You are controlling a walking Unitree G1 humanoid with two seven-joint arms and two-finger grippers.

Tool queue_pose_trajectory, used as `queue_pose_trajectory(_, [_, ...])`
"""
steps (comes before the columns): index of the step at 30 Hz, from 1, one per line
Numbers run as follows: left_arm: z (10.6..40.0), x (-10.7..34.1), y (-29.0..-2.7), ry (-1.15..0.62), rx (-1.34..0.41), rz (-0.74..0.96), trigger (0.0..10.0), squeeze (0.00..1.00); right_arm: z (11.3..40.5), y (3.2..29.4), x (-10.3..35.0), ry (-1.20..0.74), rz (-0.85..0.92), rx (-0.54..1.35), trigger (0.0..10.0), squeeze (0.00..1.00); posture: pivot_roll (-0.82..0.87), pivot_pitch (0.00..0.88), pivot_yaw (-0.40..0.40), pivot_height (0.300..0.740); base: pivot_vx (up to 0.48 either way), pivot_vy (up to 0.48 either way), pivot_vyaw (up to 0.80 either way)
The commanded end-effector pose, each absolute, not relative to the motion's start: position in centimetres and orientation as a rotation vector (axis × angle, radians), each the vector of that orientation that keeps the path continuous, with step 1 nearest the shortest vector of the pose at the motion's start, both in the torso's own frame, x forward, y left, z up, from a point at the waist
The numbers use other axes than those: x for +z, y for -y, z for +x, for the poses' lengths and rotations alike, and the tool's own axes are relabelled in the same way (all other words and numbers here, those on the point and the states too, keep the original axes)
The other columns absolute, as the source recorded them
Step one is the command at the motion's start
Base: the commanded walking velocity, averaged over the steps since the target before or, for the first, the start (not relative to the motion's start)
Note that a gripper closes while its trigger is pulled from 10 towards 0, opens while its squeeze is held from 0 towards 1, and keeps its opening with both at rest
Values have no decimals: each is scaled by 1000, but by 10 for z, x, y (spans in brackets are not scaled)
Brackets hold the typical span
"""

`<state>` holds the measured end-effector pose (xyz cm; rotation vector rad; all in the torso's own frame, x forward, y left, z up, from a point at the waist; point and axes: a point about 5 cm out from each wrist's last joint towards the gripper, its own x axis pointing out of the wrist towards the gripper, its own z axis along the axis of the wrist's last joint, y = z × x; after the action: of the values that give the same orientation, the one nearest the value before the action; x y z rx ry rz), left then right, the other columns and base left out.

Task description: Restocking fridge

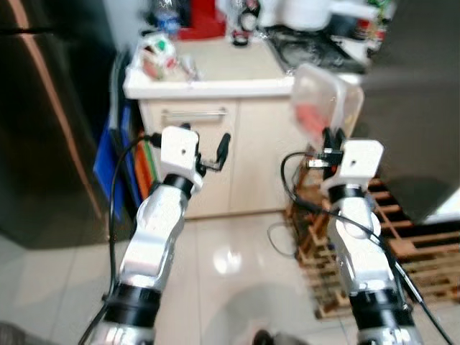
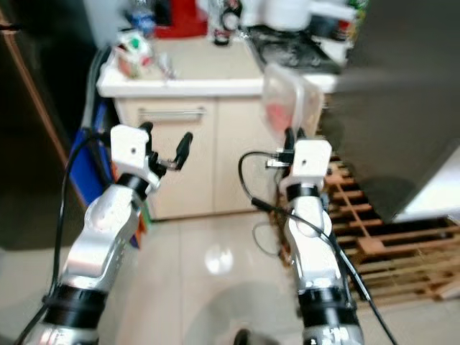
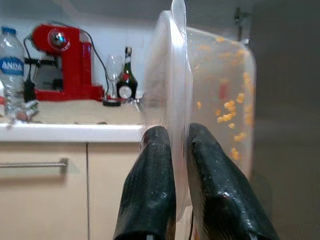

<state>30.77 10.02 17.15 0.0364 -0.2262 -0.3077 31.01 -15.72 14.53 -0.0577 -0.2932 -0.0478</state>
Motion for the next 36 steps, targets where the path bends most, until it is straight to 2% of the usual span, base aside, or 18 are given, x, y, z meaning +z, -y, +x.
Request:
queue_pose_trajectory(1, [309,171,-101,221,-294,42,10000,0,312,156,151,319,-64,-38,0,0,37,0,-32,740,-255,0,0])
queue_pose_trajectory(22, [307,168,-99,213,-257,53,10000,0,315,152,147,292,-50,-5,0,0,34,0,-33,740,-323,0,0])
queue_pose_trajectory(30, [306,167,-97,216,-277,71,10000,0,314,152,145,283,-54,-5,0,0,30,0,-29,740,0,0,0])
queue_pose_trajectory(36, [304,167,-97,214,-288,48,10000,0,313,153,144,277,-57,-10,0,0,29,0,-28,740,0,-480,0])
